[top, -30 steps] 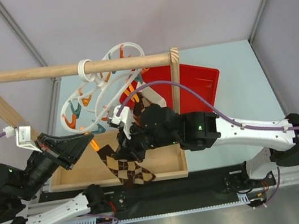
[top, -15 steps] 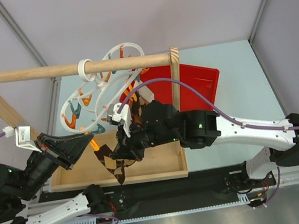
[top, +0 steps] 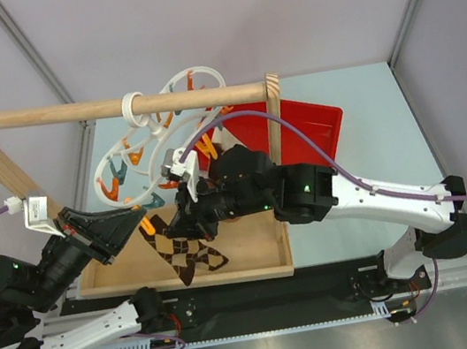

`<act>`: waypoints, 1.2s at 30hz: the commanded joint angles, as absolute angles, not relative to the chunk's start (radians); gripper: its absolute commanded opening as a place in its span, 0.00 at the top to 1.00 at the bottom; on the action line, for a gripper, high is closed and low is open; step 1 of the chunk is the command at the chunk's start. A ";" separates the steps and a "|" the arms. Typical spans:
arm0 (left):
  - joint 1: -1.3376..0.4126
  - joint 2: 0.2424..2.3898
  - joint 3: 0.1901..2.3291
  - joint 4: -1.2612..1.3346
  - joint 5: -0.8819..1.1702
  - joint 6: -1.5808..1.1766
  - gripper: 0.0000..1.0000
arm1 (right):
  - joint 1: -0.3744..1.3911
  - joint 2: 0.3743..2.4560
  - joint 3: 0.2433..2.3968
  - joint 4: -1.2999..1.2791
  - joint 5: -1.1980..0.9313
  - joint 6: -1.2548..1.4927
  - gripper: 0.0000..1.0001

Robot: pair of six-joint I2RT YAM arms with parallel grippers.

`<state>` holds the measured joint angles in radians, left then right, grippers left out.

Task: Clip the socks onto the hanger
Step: Clamp the sock onto the hanger, then reset both arms

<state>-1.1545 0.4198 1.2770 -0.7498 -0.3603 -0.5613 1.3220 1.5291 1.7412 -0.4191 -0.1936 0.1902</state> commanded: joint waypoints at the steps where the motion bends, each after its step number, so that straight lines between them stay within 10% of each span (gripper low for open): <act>1: -1.160 0.428 1.281 -0.706 -0.327 -0.580 0.97 | 1.319 1.532 1.793 -0.356 -0.212 0.198 1.00; 6: -1.161 0.405 1.267 -0.703 -0.336 -0.581 0.61 | 1.316 1.546 1.802 -0.354 -0.210 0.198 1.00; 12: -1.160 0.379 1.255 -0.713 -0.353 -0.584 0.41 | 1.310 1.549 1.805 -0.331 -0.202 0.204 1.00; 16: -1.160 0.364 1.256 -0.745 -0.376 -0.587 0.36 | 1.301 1.554 1.804 -0.328 -0.195 0.221 0.94; 23: -1.161 0.264 1.229 -0.793 -0.391 -0.612 0.30 | 1.302 1.548 1.755 -0.354 -0.132 0.244 0.45; 36: -1.161 0.088 1.056 -0.802 -0.423 -0.683 0.28 | 1.385 1.425 1.585 -0.492 0.130 0.249 0.16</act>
<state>-1.1553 0.1081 1.0901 -0.7986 -0.4007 -0.6540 1.3502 1.5158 1.6234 -0.4595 0.0177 0.2504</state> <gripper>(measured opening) 0.723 0.833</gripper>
